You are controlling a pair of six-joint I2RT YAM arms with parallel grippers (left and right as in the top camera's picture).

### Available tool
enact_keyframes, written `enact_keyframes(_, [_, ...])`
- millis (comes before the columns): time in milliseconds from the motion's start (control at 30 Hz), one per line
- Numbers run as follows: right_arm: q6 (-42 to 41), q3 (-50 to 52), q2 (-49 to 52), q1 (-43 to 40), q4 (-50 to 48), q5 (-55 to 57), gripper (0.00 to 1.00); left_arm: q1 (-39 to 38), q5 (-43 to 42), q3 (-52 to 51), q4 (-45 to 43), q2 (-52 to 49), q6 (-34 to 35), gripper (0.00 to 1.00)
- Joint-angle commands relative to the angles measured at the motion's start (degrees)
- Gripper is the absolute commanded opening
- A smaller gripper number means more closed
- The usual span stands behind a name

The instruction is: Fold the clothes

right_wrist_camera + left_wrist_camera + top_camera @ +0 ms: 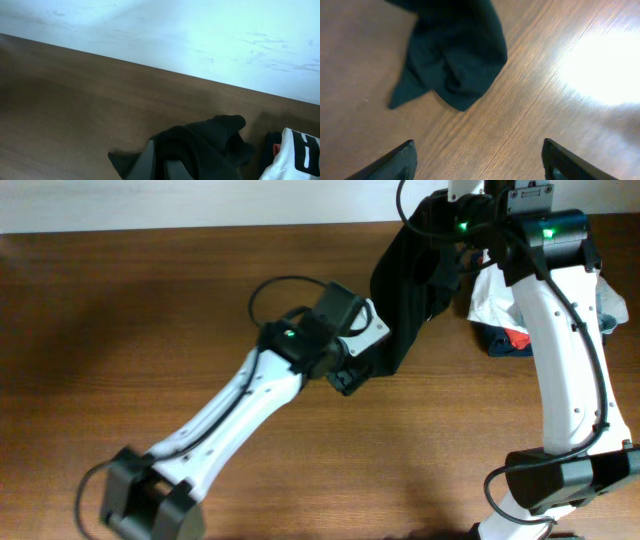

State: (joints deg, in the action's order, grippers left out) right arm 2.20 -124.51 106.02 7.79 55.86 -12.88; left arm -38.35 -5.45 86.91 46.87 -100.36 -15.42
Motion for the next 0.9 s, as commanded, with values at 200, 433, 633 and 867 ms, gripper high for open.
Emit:
enact_keyframes(200, [0.55,-1.18,-1.31,-0.92,0.85,0.52,0.04,-2.54,5.95,0.33,-8.48,-13.44,-0.92,0.73])
enact_keyframes(433, [0.55,-1.18,-1.31,-1.51,0.98,0.52,0.04,-2.54,5.92,0.33,-13.88,-18.78,-0.98,0.74])
enact_keyframes(633, [0.57,-1.18,-1.29,-1.51,1.05,0.52,0.04,-2.54,5.92,0.33,-17.84,-23.39,-0.98,0.74])
enact_keyframes(867, [0.57,-1.18,-1.29,-1.51,1.25,0.55,0.04,-2.54,6.97,0.37,-19.08,-25.27,-0.96,0.33])
